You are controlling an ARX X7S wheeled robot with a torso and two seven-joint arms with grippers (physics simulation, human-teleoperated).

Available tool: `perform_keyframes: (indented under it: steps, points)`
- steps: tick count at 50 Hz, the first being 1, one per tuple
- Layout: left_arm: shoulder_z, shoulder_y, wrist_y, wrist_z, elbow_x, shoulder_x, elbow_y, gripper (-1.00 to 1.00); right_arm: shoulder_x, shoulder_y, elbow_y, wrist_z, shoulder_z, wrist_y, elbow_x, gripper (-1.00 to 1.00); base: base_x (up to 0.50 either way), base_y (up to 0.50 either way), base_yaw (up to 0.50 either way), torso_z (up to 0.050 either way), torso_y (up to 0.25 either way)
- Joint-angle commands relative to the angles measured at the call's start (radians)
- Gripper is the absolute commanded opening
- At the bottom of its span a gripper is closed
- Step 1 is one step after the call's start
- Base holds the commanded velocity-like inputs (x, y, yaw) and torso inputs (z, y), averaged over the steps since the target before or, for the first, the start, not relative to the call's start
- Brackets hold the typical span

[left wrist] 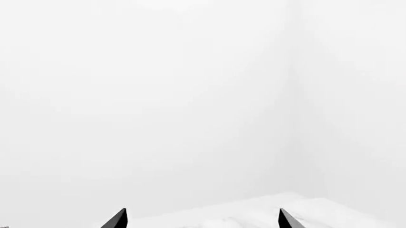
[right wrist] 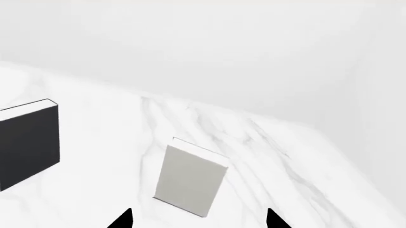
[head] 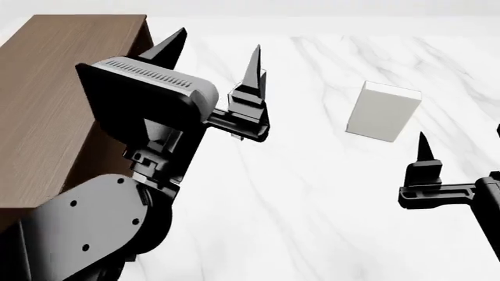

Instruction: Pick up the book on the right and place it under the cabinet shelf.

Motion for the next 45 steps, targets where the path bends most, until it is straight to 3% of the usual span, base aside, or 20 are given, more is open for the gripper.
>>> perform_keyframes:
  steps: [1, 25, 45]
  points:
    - [-0.033, -0.062, -0.050, -0.033, -0.056, -0.024, 0.047, 1.00, -0.002, 0.025, -0.007, 0.003, 0.023, 0.026, 0.024, 1.00, 0.00, 0.00, 0.00, 0.000, 0.098]
    - [-0.115, -0.141, -0.108, -0.088, -0.181, -0.108, 0.087, 1.00, -0.013, 0.061, -0.038, 0.028, 0.064, 0.058, 0.042, 1.00, 0.00, 0.00, 0.00, 0.000, 0.193]
    - [-0.167, -0.058, -0.102, -0.126, -0.227, -0.253, 0.113, 1.00, -0.021, 0.066, -0.071, 0.044, 0.082, 0.035, -0.004, 1.00, 0.00, 0.00, 0.00, 0.000, 0.250]
